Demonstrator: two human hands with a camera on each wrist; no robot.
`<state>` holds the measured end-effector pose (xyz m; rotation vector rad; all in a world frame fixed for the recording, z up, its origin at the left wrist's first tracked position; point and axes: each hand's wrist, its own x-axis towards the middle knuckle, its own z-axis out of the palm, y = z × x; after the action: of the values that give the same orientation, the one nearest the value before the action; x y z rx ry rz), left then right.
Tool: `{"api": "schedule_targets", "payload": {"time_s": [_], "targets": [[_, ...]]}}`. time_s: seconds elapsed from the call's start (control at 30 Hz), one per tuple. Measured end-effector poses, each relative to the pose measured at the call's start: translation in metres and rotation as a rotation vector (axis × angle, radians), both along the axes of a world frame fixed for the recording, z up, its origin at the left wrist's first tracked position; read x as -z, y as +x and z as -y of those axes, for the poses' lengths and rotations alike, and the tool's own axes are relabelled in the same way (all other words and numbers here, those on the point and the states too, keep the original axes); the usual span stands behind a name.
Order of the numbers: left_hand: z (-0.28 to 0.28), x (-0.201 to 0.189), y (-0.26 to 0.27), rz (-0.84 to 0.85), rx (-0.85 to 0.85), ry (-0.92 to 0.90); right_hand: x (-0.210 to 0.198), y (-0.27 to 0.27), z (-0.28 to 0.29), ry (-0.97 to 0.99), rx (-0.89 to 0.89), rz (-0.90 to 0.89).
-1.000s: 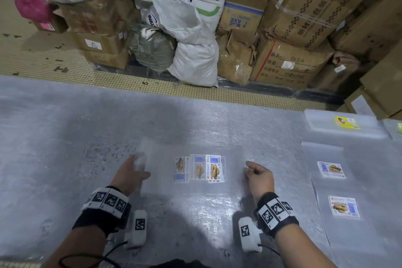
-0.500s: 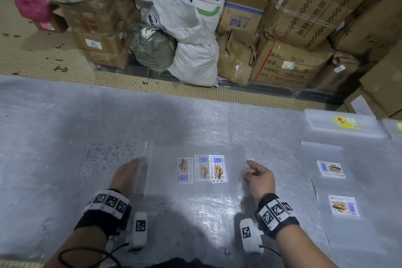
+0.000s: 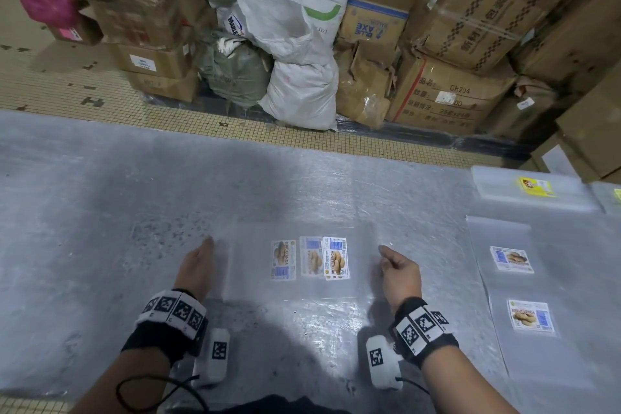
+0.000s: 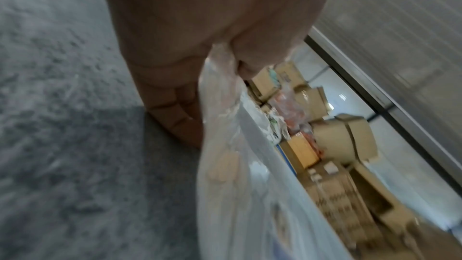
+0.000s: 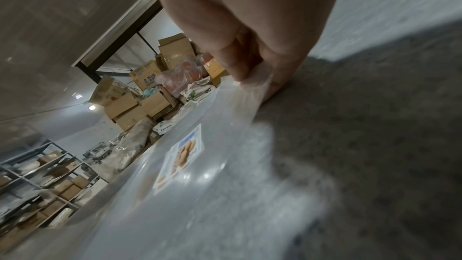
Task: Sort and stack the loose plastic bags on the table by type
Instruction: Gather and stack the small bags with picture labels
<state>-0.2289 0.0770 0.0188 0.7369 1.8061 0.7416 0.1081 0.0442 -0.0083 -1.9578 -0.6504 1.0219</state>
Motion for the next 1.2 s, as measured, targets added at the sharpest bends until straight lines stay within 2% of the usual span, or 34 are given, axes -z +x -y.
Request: {"api": "schedule_targets", "payload": {"time_s": [0.2,0.47,0.77,0.9,1.03,1.1,1.2], "targets": [[-0.003,0.006,-0.016,0.099,-0.047,-0.011,0.001,0.003,-0.001,0.014,0.036,-0.065],[0.002,0.001,-0.003,0.184,-0.071,0.101,-0.004,0.001,0.001,0.025,0.057,-0.084],[0.007,0.001,0.012,0.178,-0.132,0.167,0.0,-0.002,0.003,0.013,0.009,-0.058],[0.005,0.001,0.013,0.167,-0.039,0.138,-0.002,-0.006,0.003,0.016,-0.006,-0.08],[0.001,-0.001,0.008,0.034,0.208,0.085,-0.003,-0.006,0.003,-0.007,-0.017,-0.108],[0.0,-0.003,0.008,0.01,0.243,0.09,-0.005,-0.007,0.003,-0.015,-0.017,-0.121],[-0.006,-0.006,0.006,0.08,0.221,0.143,-0.013,-0.009,0.006,-0.01,-0.039,-0.125]]}}
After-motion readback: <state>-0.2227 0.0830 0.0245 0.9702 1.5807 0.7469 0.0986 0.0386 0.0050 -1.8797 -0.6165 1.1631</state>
